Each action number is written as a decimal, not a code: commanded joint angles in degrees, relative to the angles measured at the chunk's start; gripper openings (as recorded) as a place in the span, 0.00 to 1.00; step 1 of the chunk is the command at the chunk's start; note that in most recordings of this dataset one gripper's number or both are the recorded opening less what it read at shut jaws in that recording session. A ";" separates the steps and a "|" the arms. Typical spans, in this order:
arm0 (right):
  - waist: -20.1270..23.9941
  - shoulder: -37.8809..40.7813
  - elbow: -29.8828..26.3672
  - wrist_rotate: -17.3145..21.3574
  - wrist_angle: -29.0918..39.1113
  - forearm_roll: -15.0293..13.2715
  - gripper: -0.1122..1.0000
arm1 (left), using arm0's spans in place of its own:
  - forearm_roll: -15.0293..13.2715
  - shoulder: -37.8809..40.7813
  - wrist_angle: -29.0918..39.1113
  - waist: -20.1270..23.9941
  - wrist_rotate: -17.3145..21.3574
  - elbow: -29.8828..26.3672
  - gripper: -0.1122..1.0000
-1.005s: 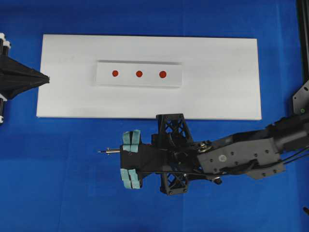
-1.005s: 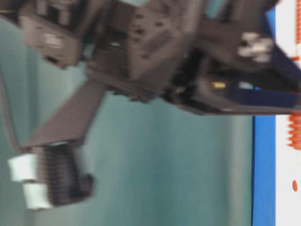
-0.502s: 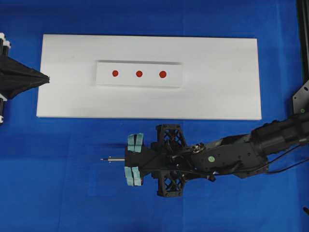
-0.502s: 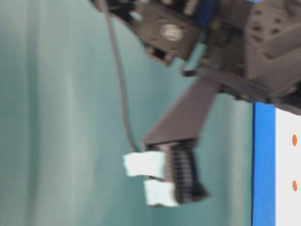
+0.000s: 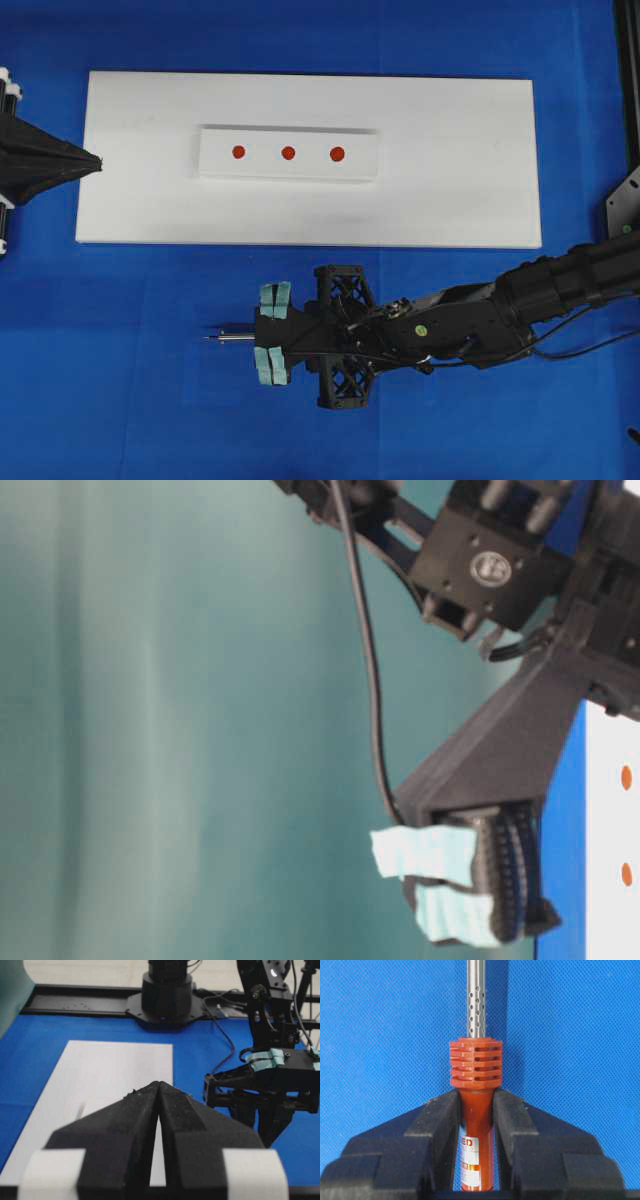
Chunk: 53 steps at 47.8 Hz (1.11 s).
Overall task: Touch the tip of the soldering iron to the mark.
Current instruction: 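Lower the iron flat onto the blue table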
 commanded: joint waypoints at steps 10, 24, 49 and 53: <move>-0.26 -0.53 -0.35 0.09 -0.35 0.35 0.16 | 0.09 0.18 -0.44 -0.09 -0.09 -0.53 0.10; -0.35 -0.53 -0.18 0.09 -0.35 0.70 0.17 | 0.09 0.18 -0.44 -0.09 -0.09 -0.62 0.10; -0.26 -0.53 -0.18 0.00 -0.09 0.62 0.92 | 0.09 0.18 -0.44 -0.09 -1.23 -0.62 0.10; -0.26 -0.62 -0.44 0.00 0.00 0.62 0.93 | 0.09 0.26 -0.44 -0.09 -1.41 -0.62 0.10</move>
